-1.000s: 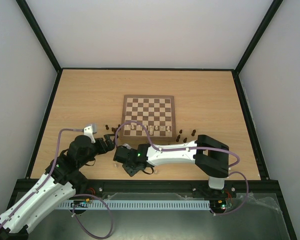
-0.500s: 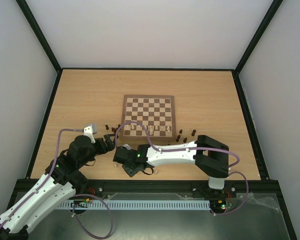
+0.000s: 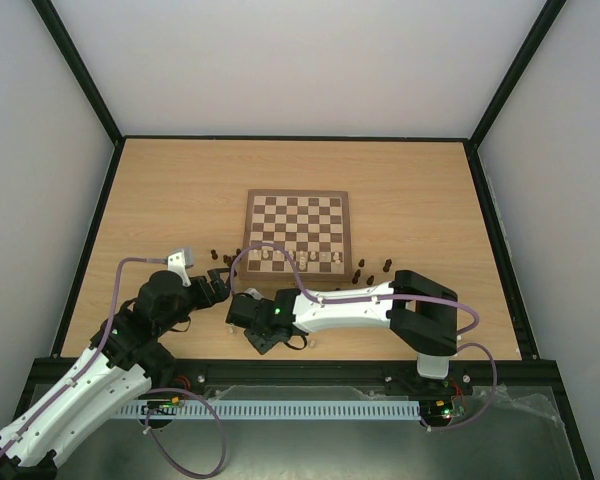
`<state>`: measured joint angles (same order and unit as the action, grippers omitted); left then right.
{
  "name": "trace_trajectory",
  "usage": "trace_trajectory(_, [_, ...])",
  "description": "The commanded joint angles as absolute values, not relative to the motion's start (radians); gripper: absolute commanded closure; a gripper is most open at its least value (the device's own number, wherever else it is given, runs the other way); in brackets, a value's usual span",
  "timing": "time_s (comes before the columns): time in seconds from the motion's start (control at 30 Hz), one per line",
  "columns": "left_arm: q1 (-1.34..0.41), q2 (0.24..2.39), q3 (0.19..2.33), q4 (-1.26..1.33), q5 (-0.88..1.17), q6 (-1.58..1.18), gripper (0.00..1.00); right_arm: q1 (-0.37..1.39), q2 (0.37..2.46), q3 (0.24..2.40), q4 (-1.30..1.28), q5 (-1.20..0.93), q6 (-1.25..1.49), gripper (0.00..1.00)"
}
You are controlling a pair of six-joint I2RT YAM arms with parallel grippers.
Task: Set up the chess pieces on the board
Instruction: Pick up the chess piece at the center of the board, then place the chess piece on the chessboard.
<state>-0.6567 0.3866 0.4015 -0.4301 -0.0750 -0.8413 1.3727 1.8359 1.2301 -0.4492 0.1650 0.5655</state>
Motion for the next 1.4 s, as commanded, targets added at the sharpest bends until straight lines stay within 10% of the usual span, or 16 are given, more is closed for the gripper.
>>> trace_trajectory(0.0, [-0.663,0.380,0.396,-0.370,-0.034,-0.844,0.00,1.396,1.872,1.260,-0.453,0.147,0.532,0.67])
trace_trajectory(0.6, [-0.663,0.377,0.397,-0.370,-0.029,-0.845,0.00,1.396,1.883,1.284,-0.468,0.162,0.529,0.88])
trace_trajectory(1.37, [-0.663,0.185,0.519,-0.465,-0.144,-0.867,0.01,1.162,1.815,1.633,-0.712,0.307,0.426,0.89])
